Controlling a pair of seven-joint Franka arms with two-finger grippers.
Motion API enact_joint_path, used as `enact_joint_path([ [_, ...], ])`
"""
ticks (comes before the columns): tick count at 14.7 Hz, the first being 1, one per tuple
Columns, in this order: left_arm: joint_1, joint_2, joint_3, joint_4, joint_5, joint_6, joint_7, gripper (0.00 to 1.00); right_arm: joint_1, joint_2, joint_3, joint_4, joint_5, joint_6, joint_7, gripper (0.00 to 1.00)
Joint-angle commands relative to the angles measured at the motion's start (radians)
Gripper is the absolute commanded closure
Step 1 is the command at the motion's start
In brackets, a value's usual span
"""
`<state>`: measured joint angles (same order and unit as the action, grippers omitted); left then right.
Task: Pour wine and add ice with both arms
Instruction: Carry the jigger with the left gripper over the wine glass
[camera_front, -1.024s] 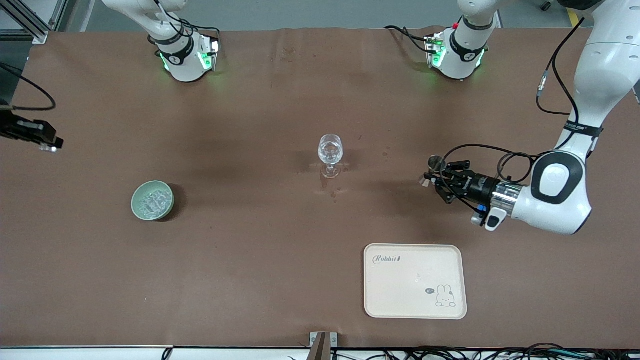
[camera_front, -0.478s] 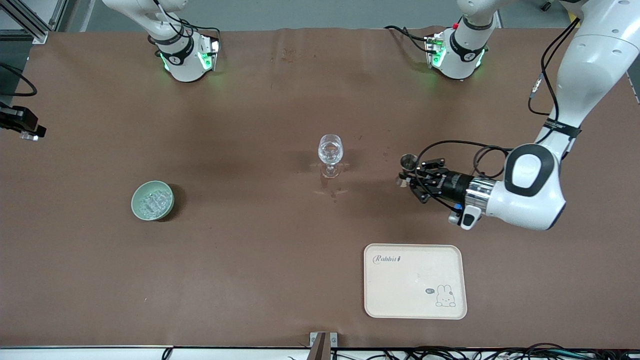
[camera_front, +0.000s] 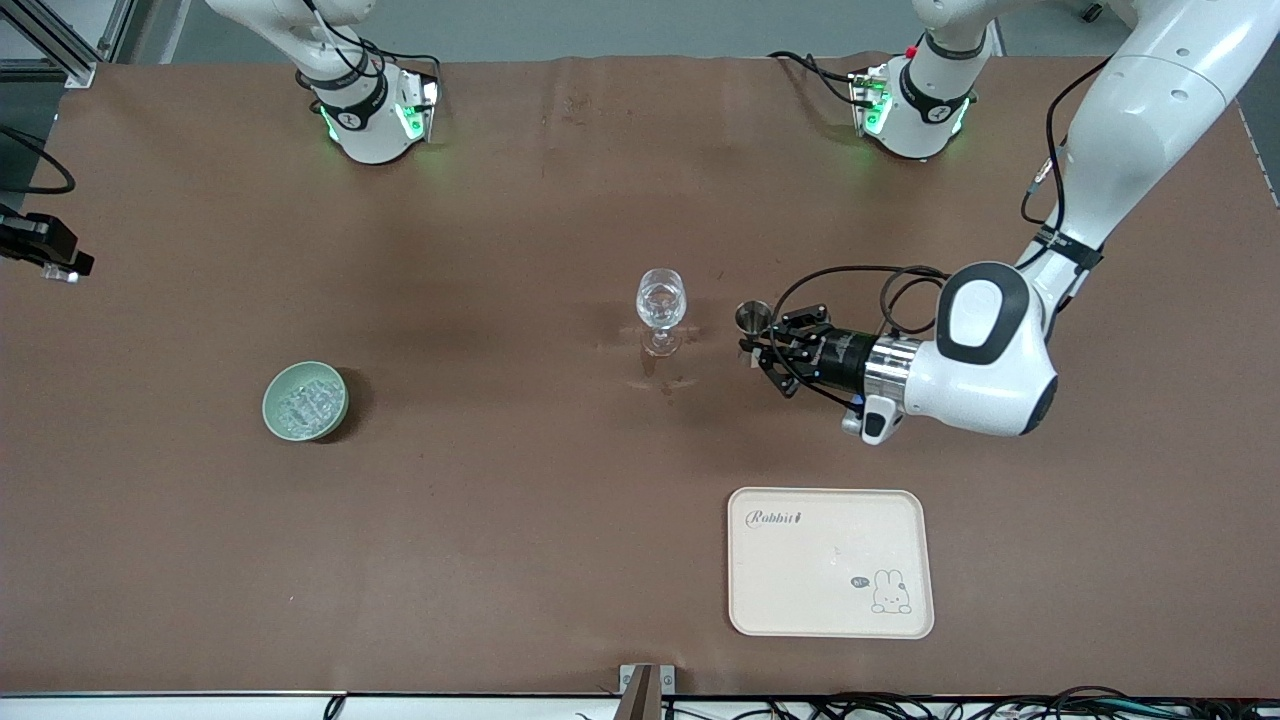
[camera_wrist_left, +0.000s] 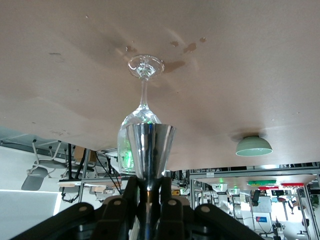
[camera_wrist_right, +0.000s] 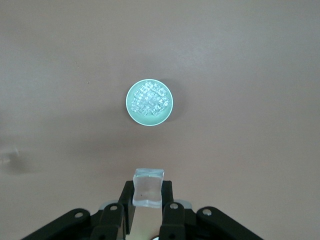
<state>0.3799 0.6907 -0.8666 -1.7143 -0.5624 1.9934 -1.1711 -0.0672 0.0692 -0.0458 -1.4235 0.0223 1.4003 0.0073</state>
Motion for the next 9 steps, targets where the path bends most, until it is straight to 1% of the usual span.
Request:
enact_joint_path([
  [1, -0.03, -0.103, -0.006, -0.067, -0.017, 0.057, -0.068, 0.99, -0.002, 0.004, 0.009, 0.021, -0.015, -0.015, -0.009, 0.99],
  [4, -0.075, -0.16, -0.006, -0.096, -0.004, 0.111, -0.168, 0.99, -0.005, 0.006, 0.009, 0.02, -0.013, -0.015, -0.007, 0.99],
  [5, -0.088, -0.181, -0.005, -0.109, -0.002, 0.12, -0.173, 0.99, -0.005, 0.006, 0.009, 0.02, -0.013, -0.012, -0.007, 0.99],
  [9, -0.092, -0.229, -0.005, -0.152, -0.002, 0.16, -0.189, 0.99, -0.002, 0.006, 0.012, 0.021, -0.012, -0.011, -0.006, 0.99],
])
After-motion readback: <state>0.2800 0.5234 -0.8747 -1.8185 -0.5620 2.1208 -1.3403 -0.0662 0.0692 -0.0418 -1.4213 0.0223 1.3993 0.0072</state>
